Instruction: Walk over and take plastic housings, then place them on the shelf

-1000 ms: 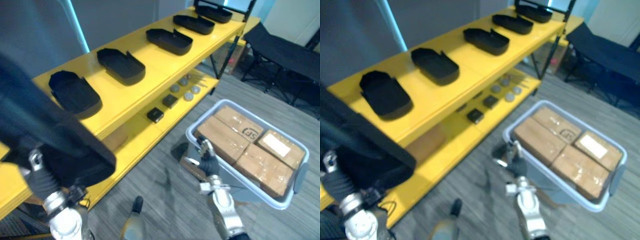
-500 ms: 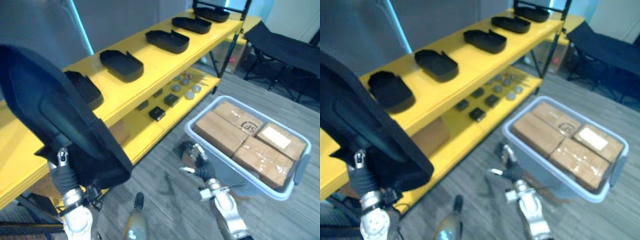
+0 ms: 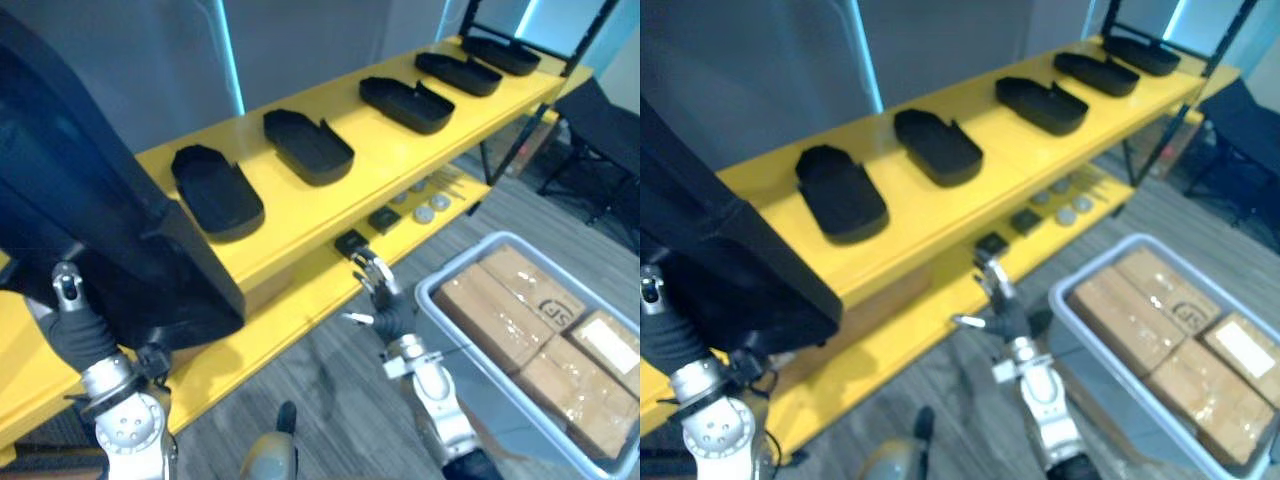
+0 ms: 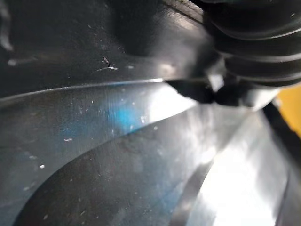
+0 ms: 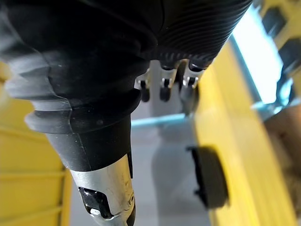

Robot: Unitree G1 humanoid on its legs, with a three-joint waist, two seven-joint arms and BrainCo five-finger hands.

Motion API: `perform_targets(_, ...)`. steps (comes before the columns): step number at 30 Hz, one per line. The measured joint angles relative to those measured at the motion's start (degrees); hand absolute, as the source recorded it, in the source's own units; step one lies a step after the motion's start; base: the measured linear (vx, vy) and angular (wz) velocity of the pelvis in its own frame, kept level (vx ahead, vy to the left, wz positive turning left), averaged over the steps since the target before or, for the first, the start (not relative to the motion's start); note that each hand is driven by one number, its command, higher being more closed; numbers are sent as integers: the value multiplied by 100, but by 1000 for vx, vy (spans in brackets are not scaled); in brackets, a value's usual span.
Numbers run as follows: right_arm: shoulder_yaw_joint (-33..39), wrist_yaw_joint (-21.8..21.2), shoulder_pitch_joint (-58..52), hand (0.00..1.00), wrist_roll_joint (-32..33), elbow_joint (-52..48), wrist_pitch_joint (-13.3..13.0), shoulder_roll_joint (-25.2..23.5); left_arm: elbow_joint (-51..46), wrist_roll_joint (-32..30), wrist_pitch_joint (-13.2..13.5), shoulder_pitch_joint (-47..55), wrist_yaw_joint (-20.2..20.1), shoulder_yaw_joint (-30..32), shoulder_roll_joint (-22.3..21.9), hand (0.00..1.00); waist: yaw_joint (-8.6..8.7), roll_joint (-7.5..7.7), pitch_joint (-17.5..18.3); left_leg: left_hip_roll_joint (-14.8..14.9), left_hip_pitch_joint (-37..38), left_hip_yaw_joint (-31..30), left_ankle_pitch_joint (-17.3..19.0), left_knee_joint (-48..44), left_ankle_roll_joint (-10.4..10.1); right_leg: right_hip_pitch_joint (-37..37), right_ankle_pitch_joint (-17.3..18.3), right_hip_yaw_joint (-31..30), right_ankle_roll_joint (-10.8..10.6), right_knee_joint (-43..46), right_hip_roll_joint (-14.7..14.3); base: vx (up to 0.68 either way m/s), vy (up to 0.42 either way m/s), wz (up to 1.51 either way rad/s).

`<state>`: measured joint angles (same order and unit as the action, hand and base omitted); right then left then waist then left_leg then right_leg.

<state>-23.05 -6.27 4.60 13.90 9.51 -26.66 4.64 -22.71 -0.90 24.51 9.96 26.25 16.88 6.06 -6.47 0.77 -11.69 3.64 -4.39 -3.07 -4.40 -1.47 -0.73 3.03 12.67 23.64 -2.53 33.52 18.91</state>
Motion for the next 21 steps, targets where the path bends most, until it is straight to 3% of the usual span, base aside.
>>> perform_targets(1, -124, -9, 89, 0, -1, 11, 5, 0, 145, 55, -8, -169, 0, 5, 52, 100, 51, -37, 2, 93, 40, -204, 49, 5, -63, -115, 91, -134, 17, -648, -323, 149, -72, 62)
perform_targets(4, -224, -35, 229, 0, -2, 12, 6, 7, 279, 109, -101, -304, 49, -1, 28, 100, 72, -57, -4, 180, 14, -498, 99, 27, -137, -433, 13, -756, -100, -1503, -667, 143, -170, 66)
perform_targets(6, -251, -139, 305, 0, -3, 2, 11, -2, 428, 103, -178, -283, 85, -20, 29, 100, 72, 74, 62, 62, 6, -803, 146, 63, -331, -518, -165, -1370, -326, -2294, -827, 123, -301, 106)
perform_targets(7, -279, -183, 322, 0, 3, -8, 12, 6, 442, 107, -186, -205, 91, -31, -31, 100, 82, 179, 138, -52, 60, -1057, 153, 132, -498, -532, -520, -1490, -505, -2172, -830, 132, -329, 105)
perform_targets(8, -316, -245, 324, 0, 13, -9, 23, 72, 439, 107, -186, -113, 92, -43, -95, 100, 81, 117, 201, 1, 80, -1123, 140, 198, -528, -531, -541, -1438, -499, -2086, -857, 177, -309, 83)
perform_targets(10, -578, -391, 534, 0, 130, -17, 142, 317, 405, 194, -184, 266, 133, -26, -373, 100, -138, -305, 439, 400, 12, -1230, 172, 188, -779, -357, -614, -1185, -335, -2377, -1250, 219, -246, 24)
perform_targets(12, -759, -440, 753, 0, 342, -18, 285, 326, 388, 262, -201, 361, 165, -98, -494, 100, -154, -417, 509, 516, -20, -1215, 159, 101, -930, -82, -680, -918, -284, -2523, -1419, 236, -194, 57)
perform_targets(13, -796, -514, 863, 0, 445, -28, 295, 311, 371, 253, -225, 354, 168, -228, -498, 100, -168, -403, 529, 519, -107, -1169, 108, 11, -966, 33, -663, -640, -256, -2511, -1446, 220, -173, 90)
perform_targets(14, -799, -519, 909, 0, 484, -34, 295, 306, 360, 248, -230, 346, 159, -288, -497, 100, -167, -380, 534, 514, -172, -1033, 70, -43, -936, 85, -639, -471, -219, -2502, -1443, 185, -141, 119)
perform_targets(15, -752, -516, 975, 0, 492, -36, 308, 272, 358, 266, -237, 335, 120, -432, -463, 100, -160, -286, 515, 437, -284, -553, -93, -107, -713, 239, -560, -72, -128, -2492, -1391, 163, -126, 160)
perform_targets(16, -600, -441, 974, 0, 342, -34, 362, 207, 366, 334, -254, 273, -94, -552, -462, 100, -114, -149, 464, 325, -315, 120, -298, -106, -162, 453, -503, 391, -64, -2470, -1281, 146, -118, 181)
perform_targets(18, -436, -318, 950, 0, 107, -36, 448, 212, 380, 333, -252, 291, -313, -728, -462, 100, -47, -120, 438, 314, -308, 1076, -282, -152, 621, 589, -446, 923, 23, -2054, -1199, 86, -55, 184)
perform_targets(19, -424, -287, 946, 0, 95, -31, 450, 294, 384, 338, -248, 349, -402, -806, -457, 100, -63, -170, 412, 354, -262, 1144, -310, -160, 625, 482, -174, 943, 74, -1554, -1146, 17, 19, 145)
perform_targets(20, -426, -297, 950, 0, 96, -34, 449, 302, 379, 376, -229, 394, -409, -797, -422, 100, -68, -107, 424, 278, -243, 1110, -305, -114, 586, 472, -158, 872, 90, -1612, -1078, -19, 41, 100)
perform_targets(21, -432, -311, 946, 0, 101, -57, 436, 233, 403, 477, -220, 422, -410, -766, -391, 100, -46, 36, 478, 180, -245, 1131, -184, -59, 398, 538, 14, 767, -33, -1674, -982, -23, -3, 63)
